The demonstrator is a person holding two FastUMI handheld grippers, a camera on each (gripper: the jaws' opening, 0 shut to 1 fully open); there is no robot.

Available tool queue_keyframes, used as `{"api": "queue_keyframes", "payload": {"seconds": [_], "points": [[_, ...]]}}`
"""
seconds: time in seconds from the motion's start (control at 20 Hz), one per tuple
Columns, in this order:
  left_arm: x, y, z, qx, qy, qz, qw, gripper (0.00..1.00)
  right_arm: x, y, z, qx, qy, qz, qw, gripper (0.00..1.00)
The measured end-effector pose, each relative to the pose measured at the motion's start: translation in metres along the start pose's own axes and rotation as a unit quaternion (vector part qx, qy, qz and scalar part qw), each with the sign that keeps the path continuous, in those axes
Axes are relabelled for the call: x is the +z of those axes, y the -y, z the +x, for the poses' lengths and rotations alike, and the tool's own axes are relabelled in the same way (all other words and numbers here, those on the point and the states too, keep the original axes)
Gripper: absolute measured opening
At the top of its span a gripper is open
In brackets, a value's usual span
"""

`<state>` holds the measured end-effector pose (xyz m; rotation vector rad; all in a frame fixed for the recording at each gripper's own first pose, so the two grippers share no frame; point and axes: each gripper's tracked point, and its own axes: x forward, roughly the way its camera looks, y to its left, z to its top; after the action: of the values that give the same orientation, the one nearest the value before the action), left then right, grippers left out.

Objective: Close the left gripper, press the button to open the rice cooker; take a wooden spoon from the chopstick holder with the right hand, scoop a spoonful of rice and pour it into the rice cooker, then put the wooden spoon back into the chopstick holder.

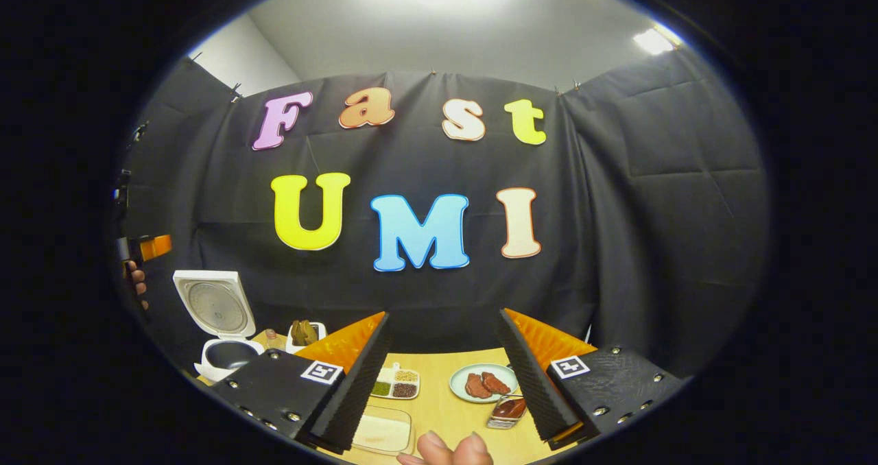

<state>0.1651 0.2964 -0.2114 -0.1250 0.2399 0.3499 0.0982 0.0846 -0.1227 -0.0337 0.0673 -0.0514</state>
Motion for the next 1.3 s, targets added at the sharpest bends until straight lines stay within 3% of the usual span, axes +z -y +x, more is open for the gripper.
{"api": "queue_keyframes", "payload": {"seconds": [0.15,0.2,0.25,0.3,0.35,0.6,0.8,0.9,0.95,1.0,1.05,1.1,1.3], "points": [[-0.004,-0.021,0.048,0.018,-0.005,-0.013,1.0,0.85,0.008,-0.032,0.003,0.008,0.002,-0.037,0.999,0.93],[-0.001,-0.025,0.062,0.02,0.0,-0.018,1.0,0.79,0.008,-0.042,0.004,0.014,-0.001,-0.042,0.999,0.93],[0.0,-0.027,0.077,0.021,0.002,-0.019,1.0,0.85,0.008,-0.047,0.006,0.016,-0.005,-0.044,0.999,0.93],[0.001,-0.028,0.093,0.022,0.001,-0.017,1.0,0.79,0.007,-0.051,0.008,0.018,-0.011,-0.043,0.999,0.94],[-0.004,-0.028,0.109,0.025,-0.004,-0.013,1.0,0.81,0.004,-0.057,0.009,0.021,-0.017,-0.041,0.999,0.92],[-0.029,-0.032,0.174,0.047,-0.038,-0.005,0.998,0.92,-0.008,-0.063,0.012,0.019,-0.041,-0.063,0.997,0.91],[-0.049,-0.038,0.214,0.058,-0.055,0.009,0.997,0.86,-0.013,-0.066,0.019,0.017,-0.057,-0.06,0.996,0.91],[-0.066,-0.038,0.232,0.056,-0.077,0.007,0.995,0.78,-0.016,-0.068,0.022,0.017,-0.063,-0.065,0.996,0.91],[-0.078,-0.037,0.241,0.049,-0.097,0.003,0.994,0.85,-0.019,-0.07,0.023,0.02,-0.066,-0.067,0.995,0.91],[-0.089,-0.038,0.245,0.049,-0.119,0.004,0.992,0.79,-0.023,-0.072,0.023,0.022,-0.07,-0.07,0.995,0.91],[-0.098,-0.044,0.247,0.06,-0.138,0.016,0.989,0.85,-0.025,-0.073,0.024,0.024,-0.073,-0.071,0.994,0.91],[-0.097,-0.044,0.252,0.062,-0.133,0.034,0.989,0.79,-0.027,-0.075,0.023,0.027,-0.076,-0.069,0.994,0.91],[-0.1,-0.032,0.241,0.05,-0.152,0.042,0.986,0.85,-0.043,-0.081,0.018,0.038,-0.094,-0.064,0.993,0.91]]}}
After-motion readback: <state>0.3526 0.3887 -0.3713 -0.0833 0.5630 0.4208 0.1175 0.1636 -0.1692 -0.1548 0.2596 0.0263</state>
